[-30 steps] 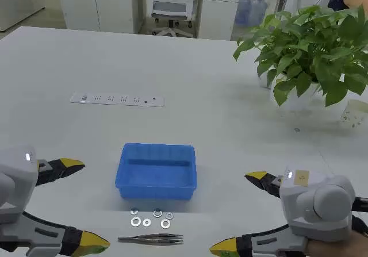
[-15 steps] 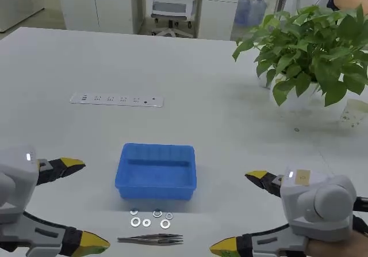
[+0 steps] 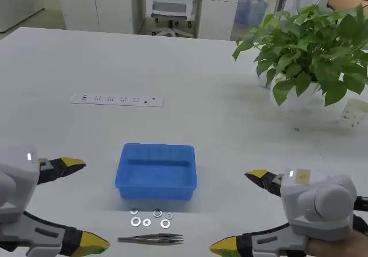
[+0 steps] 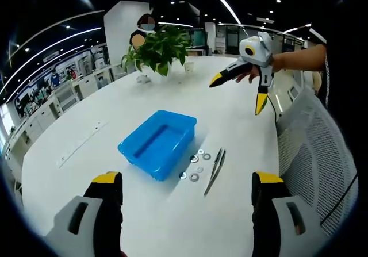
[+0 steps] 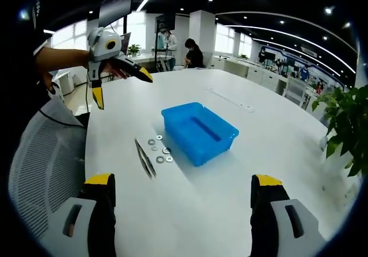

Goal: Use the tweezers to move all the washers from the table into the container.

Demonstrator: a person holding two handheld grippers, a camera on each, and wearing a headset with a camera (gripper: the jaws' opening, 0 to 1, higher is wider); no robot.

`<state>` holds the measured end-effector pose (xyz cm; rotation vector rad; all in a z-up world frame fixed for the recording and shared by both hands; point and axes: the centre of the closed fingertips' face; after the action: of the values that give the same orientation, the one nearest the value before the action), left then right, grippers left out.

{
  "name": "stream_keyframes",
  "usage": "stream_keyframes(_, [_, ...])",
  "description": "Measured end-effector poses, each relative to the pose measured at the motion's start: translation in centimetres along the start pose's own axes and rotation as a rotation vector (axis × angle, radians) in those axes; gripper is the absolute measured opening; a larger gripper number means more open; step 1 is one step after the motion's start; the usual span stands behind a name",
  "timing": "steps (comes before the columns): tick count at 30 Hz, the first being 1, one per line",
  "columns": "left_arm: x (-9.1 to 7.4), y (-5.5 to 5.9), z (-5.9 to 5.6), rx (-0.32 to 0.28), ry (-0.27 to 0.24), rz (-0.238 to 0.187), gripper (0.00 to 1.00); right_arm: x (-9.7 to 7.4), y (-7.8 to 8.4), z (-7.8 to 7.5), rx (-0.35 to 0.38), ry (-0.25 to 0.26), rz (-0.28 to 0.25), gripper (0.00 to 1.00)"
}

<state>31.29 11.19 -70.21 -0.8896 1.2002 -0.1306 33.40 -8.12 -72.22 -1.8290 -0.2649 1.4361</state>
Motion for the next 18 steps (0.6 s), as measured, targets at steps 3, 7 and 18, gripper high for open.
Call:
stream_keyframes(3, [-0.03, -0.02, 0.02, 0.0, -0.001, -0.001, 0.99, -0.06, -0.02, -0.01, 0.0, 0.0, -0.001, 0.99])
stream_keyframes(7, [-0.04, -0.03, 0.02, 0.001, -0.001, -0.001, 0.99, -0.1, -0.06, -0.11, -0.002, 0.002, -0.002, 0.99])
stream_keyframes(18, [-0.03, -0.16, -0.04, 0.007, -0.002, -0.001, 0.99, -0.2, -0.21, -0.09, -0.006, 0.002, -0.002, 0.99])
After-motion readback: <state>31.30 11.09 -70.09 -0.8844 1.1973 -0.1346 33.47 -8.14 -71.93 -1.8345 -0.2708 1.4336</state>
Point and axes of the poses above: the centre of the closed fingertips' face, and the gripper's own axes: x roughly forward along the fingers, z roughly to its left, y roughly out of its underside, and after that the axes turned 13 degrees about z, right-handed
